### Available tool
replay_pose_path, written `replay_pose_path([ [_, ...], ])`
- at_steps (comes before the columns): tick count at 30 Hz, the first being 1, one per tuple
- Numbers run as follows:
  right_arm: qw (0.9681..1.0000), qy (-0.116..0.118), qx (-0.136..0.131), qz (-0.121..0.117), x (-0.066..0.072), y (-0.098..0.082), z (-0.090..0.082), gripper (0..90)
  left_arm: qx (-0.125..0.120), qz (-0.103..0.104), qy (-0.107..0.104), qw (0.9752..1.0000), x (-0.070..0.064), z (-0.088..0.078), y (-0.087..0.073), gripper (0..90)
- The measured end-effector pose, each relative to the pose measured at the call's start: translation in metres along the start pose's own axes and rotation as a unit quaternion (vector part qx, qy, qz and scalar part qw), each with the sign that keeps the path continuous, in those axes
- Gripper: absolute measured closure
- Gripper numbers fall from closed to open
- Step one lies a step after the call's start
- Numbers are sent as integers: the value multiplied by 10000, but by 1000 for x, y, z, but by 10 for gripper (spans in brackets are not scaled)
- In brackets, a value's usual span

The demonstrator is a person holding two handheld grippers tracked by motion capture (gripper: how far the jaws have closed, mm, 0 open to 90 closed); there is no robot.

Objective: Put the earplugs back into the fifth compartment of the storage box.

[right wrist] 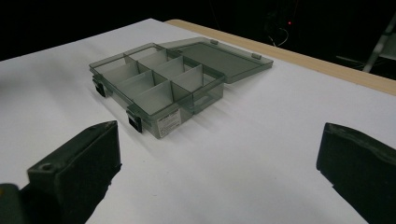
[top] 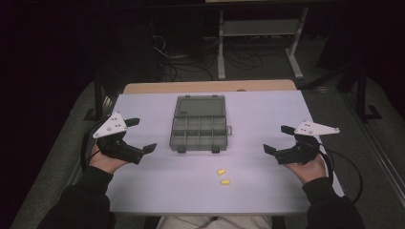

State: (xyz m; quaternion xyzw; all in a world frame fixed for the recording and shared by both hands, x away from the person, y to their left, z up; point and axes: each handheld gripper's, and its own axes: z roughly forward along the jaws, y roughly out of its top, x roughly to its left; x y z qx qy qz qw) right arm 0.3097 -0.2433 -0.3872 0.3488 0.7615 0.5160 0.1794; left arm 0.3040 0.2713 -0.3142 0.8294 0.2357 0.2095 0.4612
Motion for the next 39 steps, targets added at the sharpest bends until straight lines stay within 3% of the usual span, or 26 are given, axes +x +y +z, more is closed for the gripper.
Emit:
replay_pose_path([
  [21, 10000, -3, 53, -52, 2, 0, 2, 0, 208, 211, -372, 9989, -11, 35, 16, 2],
  [39, 9999, 26, 51, -118, 3, 0, 3, 0, 479, 450, -836, 9943, -33, 76, 25, 2],
])
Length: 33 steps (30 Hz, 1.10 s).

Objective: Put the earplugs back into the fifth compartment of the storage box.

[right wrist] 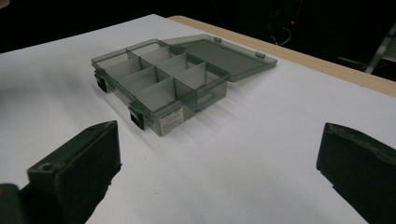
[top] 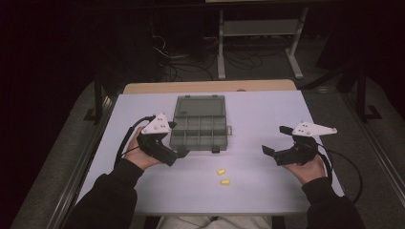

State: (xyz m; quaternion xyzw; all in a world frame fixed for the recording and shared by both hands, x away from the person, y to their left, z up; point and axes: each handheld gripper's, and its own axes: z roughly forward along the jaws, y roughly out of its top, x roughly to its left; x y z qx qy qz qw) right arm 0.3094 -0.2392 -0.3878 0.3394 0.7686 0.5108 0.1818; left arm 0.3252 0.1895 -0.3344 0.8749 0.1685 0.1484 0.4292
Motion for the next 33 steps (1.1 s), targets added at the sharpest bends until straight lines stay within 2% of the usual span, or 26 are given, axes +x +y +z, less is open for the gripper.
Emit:
replay_pose_path([
  [5, 10000, 11, 6, -14, 0, 0, 0, 0, 71, 16, -219, 9997, -6, 17, 1, 2],
  [16, 10000, 27, 46, -56, 2, 0, 2, 0, 312, 197, -453, 9983, -18, 42, 2, 4],
  [25, 9999, 41, 76, -107, 3, 0, 3, 0, 576, 322, -729, 9952, -33, 69, -2, 5],
  [33, 9999, 41, 98, -115, 3, 0, 4, 0, 641, 349, -918, 9931, -41, 84, -2, 5],
])
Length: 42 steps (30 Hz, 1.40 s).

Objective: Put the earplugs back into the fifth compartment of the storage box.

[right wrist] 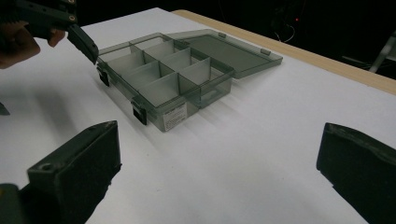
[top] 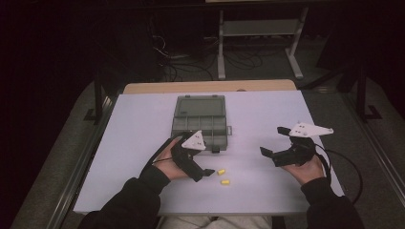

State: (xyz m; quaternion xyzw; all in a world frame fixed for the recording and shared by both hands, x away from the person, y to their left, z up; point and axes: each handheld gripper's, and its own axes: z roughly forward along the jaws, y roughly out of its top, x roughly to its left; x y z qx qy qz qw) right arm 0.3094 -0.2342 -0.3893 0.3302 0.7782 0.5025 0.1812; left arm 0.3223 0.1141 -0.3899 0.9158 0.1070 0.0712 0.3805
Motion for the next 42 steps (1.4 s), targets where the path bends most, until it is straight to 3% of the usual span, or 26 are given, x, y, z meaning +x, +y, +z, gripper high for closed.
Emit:
replay_pose_path([
  [7, 10000, 7, 4, -6, 0, 0, 0, 0, 136, 58, -137, 9998, -5, 13, 3, 6],
  [12, 10000, 12, 15, -13, 1, 0, 0, 0, 397, 138, -248, 9988, -10, 27, 3, 10],
  [13, 10000, 12, 22, -20, 1, 0, 1, 0, 387, 134, -265, 9988, -10, 28, 3, 55],
  [22, 10000, 36, 28, -40, 1, 0, 2, 0, 460, 10, -484, 9978, -9, 44, 1, 154],
  [29, 10000, 40, 33, -37, 2, 0, 2, 0, 506, 23, -509, 9974, -8, 49, 0, 255],
  [33, 10000, 50, 39, -43, 2, 0, 2, 0, 529, 20, -641, 9965, -6, 55, -1, 335],
  [42, 10000, 61, 34, -52, 2, 0, 2, 0, 635, 72, -583, 9962, -5, 60, -3, 556],
])
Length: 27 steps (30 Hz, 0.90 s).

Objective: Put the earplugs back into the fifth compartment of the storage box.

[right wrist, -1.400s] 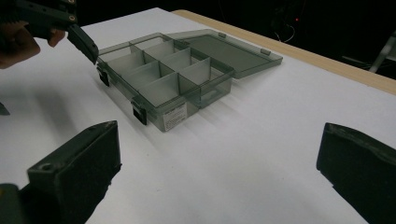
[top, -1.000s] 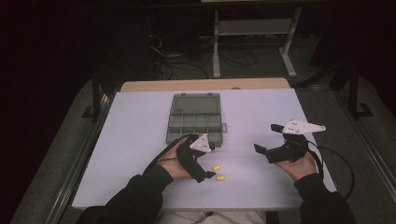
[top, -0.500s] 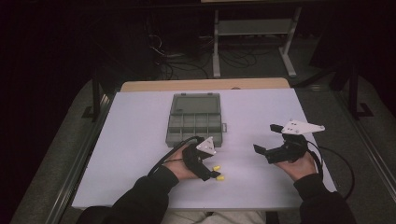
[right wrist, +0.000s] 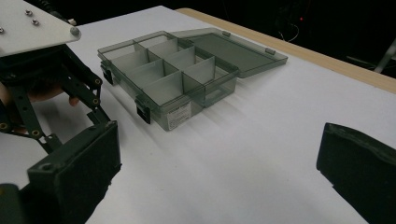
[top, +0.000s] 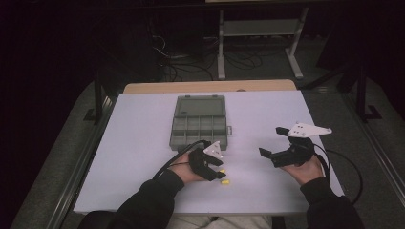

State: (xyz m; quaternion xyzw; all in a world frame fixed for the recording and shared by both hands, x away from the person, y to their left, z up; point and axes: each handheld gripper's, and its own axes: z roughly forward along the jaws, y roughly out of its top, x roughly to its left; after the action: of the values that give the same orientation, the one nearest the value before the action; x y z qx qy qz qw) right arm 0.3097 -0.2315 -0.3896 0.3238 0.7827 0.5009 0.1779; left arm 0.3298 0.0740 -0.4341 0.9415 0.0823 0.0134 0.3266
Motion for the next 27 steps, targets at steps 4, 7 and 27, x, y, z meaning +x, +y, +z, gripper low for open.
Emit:
replay_pose_path([
  [4, 10000, 8, 5, -8, 0, 0, 0, 0, 18, 62, 117, 9999, 0, 1, 0, 614],
  [7, 10000, 1, 4, -8, 0, 0, 0, 0, 52, 75, 84, 9999, 0, 3, 0, 690],
  [27, 10000, -1, 64, -18, 1, 0, 1, 0, -124, 322, 21, 9994, 2, -33, 20, 815],
])
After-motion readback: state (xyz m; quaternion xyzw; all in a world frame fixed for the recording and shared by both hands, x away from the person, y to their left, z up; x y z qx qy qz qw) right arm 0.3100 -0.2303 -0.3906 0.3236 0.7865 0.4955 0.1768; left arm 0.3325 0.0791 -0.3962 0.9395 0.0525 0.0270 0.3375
